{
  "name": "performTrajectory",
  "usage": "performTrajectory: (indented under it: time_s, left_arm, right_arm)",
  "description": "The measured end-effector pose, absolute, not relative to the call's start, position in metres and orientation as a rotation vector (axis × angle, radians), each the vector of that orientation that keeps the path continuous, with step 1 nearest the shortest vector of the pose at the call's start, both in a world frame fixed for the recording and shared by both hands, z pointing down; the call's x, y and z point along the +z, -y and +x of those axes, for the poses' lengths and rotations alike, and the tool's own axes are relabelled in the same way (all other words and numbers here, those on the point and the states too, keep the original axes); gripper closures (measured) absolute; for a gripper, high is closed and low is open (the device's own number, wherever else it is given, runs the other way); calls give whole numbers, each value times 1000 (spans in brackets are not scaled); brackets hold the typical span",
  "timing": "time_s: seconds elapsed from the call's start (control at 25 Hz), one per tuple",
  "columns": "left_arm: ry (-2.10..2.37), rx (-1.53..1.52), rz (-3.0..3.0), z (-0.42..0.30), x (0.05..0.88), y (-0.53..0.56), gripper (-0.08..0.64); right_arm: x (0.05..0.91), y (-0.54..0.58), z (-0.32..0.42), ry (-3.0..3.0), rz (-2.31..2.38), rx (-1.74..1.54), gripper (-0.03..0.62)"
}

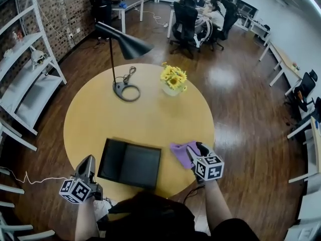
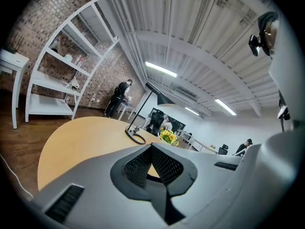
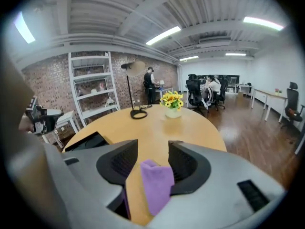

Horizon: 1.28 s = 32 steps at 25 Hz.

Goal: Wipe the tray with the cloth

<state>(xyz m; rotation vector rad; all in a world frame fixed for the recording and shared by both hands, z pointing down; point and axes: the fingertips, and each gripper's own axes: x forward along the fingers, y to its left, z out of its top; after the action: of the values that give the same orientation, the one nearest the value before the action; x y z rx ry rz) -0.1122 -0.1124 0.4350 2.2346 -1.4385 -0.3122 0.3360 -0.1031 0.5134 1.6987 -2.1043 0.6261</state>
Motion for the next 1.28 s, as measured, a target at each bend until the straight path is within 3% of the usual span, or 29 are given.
performTrajectory:
  time_s: [0.12,0.24,0.32,0.48,0.88,1.28]
  left_arm:
    - [1487,-321,2282,-115,421,115,560]
    - [1475,-331,2282,-116,414,115,560]
    - [1476,-340,2284,-119,412,108,560]
    - [1512,-387,2285,-128,406,107,560]
    - [1658,-421,2425,-146,378,96,560]
    - [1731,-438,2354,-181,376,96,560]
  right_arm:
    - [481,101,333,2256,1793,596,387]
    - [459,84,329,2387,1924,649,472]
    - [458,68,324,2443,1977,685,585]
    - [467,46,307,2507,2020,766,591]
    - [422,53,333,2372,2116,345,591]
    - [403,67,328,2384,2185,314,591]
